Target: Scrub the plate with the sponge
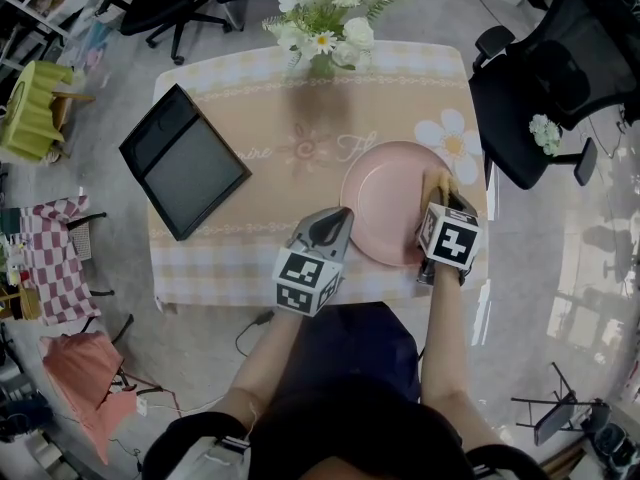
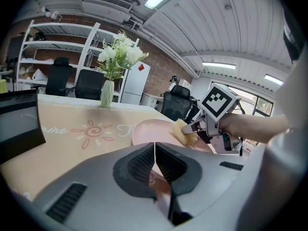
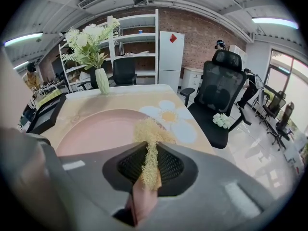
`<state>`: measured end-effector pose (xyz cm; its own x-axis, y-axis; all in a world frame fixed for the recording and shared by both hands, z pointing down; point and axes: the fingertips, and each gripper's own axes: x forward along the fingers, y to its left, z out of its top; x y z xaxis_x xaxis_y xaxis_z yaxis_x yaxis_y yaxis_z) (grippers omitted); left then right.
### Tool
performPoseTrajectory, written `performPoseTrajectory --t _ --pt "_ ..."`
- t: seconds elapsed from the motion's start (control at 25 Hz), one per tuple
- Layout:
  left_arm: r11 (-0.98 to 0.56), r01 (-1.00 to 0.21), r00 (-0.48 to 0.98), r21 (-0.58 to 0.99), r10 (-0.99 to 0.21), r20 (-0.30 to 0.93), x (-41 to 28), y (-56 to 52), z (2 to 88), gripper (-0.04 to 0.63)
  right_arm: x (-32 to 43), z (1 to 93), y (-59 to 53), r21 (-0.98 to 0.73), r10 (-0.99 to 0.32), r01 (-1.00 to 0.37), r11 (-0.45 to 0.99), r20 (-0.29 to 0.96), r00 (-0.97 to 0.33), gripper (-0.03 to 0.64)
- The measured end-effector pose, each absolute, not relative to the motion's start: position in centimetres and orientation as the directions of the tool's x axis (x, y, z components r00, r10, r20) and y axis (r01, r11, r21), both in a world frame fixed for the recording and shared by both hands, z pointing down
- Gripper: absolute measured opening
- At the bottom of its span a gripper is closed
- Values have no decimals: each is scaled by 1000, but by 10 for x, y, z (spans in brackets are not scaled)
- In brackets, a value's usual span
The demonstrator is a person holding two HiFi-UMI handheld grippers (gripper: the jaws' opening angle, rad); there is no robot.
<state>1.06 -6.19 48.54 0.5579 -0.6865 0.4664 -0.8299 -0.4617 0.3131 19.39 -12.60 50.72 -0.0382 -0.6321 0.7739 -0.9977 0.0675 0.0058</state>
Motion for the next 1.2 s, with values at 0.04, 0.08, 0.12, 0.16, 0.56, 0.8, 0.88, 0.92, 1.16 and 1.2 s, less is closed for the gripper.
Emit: performPoseTrajectory --t 0.04,0.08,0.12,0.16,0.56,0.8,0.88,0.92,1.16,1.2 --pt "-463 -829 559 313 -687 464 11 -62 485 15 191 505 -125 -3 -637 -997 80 769 -54 54" --pt "-464 -829 559 313 -688 462 11 -62 484 15 186 501 -123 -17 -643 -995 96 762 -75 54" --pt "-464 -829 559 312 -689 461 10 -62 484 15 181 498 -121 -33 -649 -993 116 754 -101 54" --pt "-463 -830 558 312 -691 460 10 -62 483 15 175 494 -118 -51 -654 -989 140 745 -131 54" --pt "-446 -838 545 315 -700 462 2 -59 482 15 99 477 -86 -191 -628 -920 341 683 -374 54" --pt "-418 -853 522 313 -712 470 -11 -58 484 15 69 481 -82 -241 -587 -886 397 676 -446 54" --pt "-408 -858 513 312 -717 471 -16 -59 484 15 60 484 -81 -262 -566 -874 408 678 -468 54" --pt "-404 -860 509 312 -720 472 -18 -59 485 15 56 485 -80 -272 -555 -868 415 680 -479 54" --pt "-384 -868 495 316 -726 477 -26 -62 485 15 35 491 -79 -293 -504 -839 459 692 -517 54" --pt "-383 -868 494 316 -726 478 -26 -62 486 15 32 492 -79 -292 -497 -836 465 695 -520 54"
